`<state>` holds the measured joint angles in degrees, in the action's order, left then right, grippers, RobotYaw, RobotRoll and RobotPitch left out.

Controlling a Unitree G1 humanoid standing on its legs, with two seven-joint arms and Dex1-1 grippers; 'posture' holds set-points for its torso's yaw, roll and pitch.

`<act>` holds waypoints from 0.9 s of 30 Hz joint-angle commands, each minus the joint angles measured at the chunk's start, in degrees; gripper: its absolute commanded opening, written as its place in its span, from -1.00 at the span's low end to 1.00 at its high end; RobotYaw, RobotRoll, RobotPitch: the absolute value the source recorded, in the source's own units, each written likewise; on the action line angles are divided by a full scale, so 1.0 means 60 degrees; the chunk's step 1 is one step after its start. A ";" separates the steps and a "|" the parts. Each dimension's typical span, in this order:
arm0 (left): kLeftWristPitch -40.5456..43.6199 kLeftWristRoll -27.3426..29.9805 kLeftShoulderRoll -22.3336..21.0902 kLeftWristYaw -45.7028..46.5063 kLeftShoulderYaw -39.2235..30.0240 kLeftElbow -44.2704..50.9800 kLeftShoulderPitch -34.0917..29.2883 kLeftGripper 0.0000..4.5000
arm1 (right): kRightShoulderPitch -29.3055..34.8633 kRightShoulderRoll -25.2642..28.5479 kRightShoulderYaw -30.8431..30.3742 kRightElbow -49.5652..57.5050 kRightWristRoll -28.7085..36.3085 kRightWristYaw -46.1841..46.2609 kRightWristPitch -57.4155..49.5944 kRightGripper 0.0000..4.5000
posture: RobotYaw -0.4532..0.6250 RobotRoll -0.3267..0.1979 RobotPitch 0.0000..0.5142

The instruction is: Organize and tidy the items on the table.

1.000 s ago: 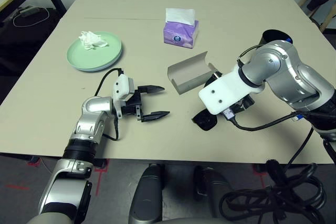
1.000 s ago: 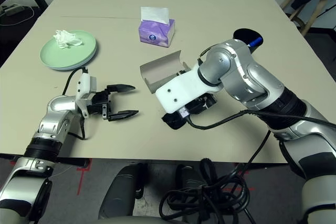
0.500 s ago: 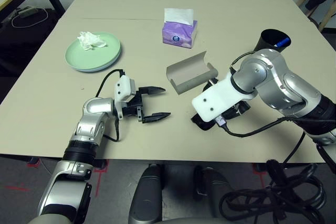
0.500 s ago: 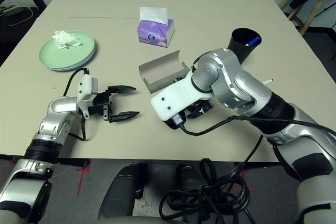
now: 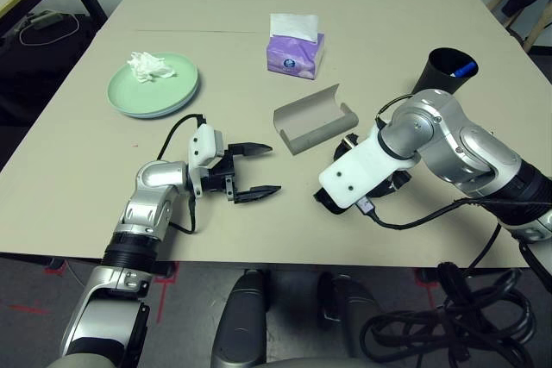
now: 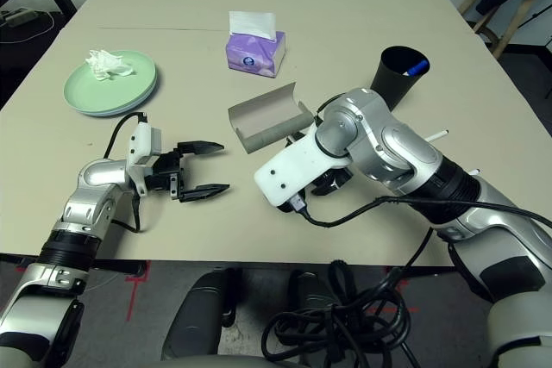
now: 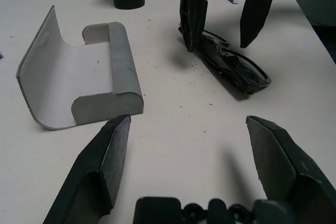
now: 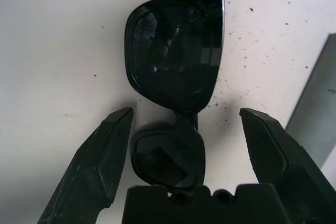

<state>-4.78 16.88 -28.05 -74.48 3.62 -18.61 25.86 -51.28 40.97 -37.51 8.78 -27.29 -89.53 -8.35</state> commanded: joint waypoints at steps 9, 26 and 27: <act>0.0089 -0.0070 -0.0097 -0.0005 0.0181 0.0270 -0.0219 1.00 | 0.0307 0.0000 0.0085 -0.0025 0.0021 0.0083 0.0329 0.25 | 0.15 0.25 -0.28; 0.0077 -0.0093 -0.0037 0.0055 0.0252 0.0139 -0.0150 1.00 | -0.0250 0.0060 0.0433 -0.0676 0.0344 0.0141 0.1181 -0.81 | 0.14 0.25 -0.36; 0.0077 -0.0094 -0.0033 0.0060 0.0254 0.0131 -0.0141 1.00 | -0.0299 0.0058 0.0468 -0.0711 0.0381 0.0129 0.1209 -0.81 | 0.14 0.25 -0.37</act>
<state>-4.36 16.88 -28.08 -74.01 4.07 -18.41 25.58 -52.14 41.01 -36.22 4.42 -25.78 -88.61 -1.73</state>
